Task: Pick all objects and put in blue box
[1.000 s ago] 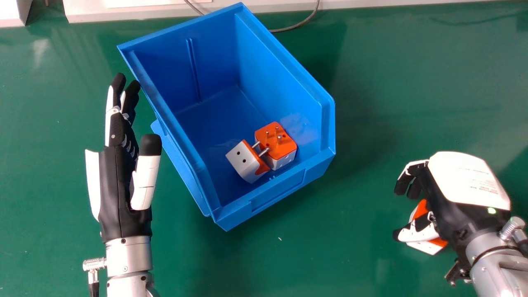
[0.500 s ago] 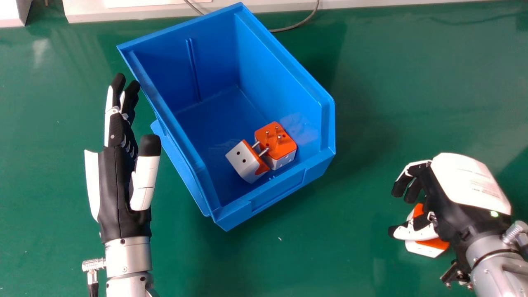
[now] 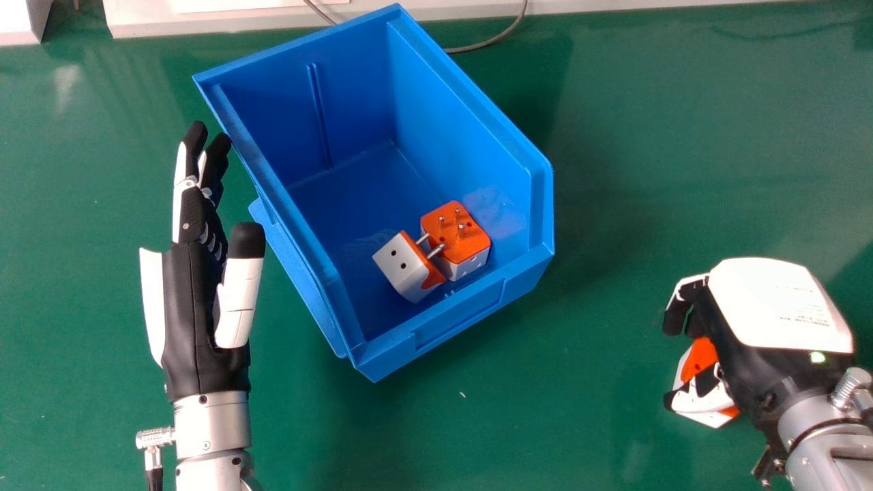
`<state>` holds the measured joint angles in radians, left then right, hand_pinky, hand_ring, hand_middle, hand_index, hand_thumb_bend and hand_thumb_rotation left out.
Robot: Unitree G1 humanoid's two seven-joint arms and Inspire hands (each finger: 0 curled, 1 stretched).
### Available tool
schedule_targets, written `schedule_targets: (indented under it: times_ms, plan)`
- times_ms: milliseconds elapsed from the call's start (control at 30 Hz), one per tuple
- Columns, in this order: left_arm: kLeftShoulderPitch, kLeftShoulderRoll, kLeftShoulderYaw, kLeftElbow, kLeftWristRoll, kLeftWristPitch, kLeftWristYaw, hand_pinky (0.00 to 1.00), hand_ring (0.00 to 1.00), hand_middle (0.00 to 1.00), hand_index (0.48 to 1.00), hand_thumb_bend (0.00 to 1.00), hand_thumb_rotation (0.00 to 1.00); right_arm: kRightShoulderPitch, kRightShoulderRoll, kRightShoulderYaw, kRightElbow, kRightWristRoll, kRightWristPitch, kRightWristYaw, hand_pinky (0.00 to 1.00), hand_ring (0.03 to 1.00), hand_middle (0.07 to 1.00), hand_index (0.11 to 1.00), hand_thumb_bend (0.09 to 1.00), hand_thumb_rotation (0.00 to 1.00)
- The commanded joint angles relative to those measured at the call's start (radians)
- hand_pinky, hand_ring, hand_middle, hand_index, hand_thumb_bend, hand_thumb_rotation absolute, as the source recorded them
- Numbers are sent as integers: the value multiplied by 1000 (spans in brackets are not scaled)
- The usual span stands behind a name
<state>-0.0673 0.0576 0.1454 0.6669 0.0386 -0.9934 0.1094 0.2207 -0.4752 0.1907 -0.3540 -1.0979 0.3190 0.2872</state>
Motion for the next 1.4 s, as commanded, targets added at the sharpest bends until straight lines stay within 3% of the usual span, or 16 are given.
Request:
schedule_targets:
  times_ms: [0, 167, 367, 533, 633, 767, 1100, 1367]
  plan:
    - [4, -1, -2, -21, 7, -10, 1, 986, 953, 931, 951, 963, 926, 0, -15, -8, -43, -22, 28, 64, 594, 755, 801, 752, 903, 113]
    - [7, 1, -1, -22, 8, -12, 1, 987, 952, 930, 951, 963, 926, -8, -17, -6, -74, -47, 63, 184, 704, 856, 884, 825, 951, 144]
    - [7, -2, -2, -24, -11, -10, -11, 986, 952, 931, 949, 962, 923, -19, -5, -3, -97, -75, 94, 293, 853, 953, 963, 917, 985, 185]
    - [6, 4, -1, -21, -1, -9, -8, 987, 952, 931, 949, 958, 919, -27, -5, -1, -96, -93, 95, 329, 933, 985, 988, 968, 997, 216]
    - [2, 4, -1, -15, -7, -11, -13, 986, 953, 931, 949, 960, 920, -26, 3, -3, -93, -95, 94, 328, 952, 993, 994, 981, 999, 226]
    - [4, 5, -1, -24, 1, -4, -10, 987, 954, 932, 949, 964, 921, -31, 14, 0, -84, -103, 111, 342, 967, 997, 998, 983, 1000, 224]
    - [4, 0, 0, -25, -7, -7, -15, 988, 953, 931, 950, 964, 919, -33, 30, 13, -39, -119, 133, 375, 971, 1000, 1000, 980, 1000, 183]
    - [5, 3, 0, -34, 0, -2, -12, 987, 951, 931, 950, 964, 918, 7, 30, 9, -31, -108, 129, 364, 929, 1000, 1000, 971, 1000, 146]
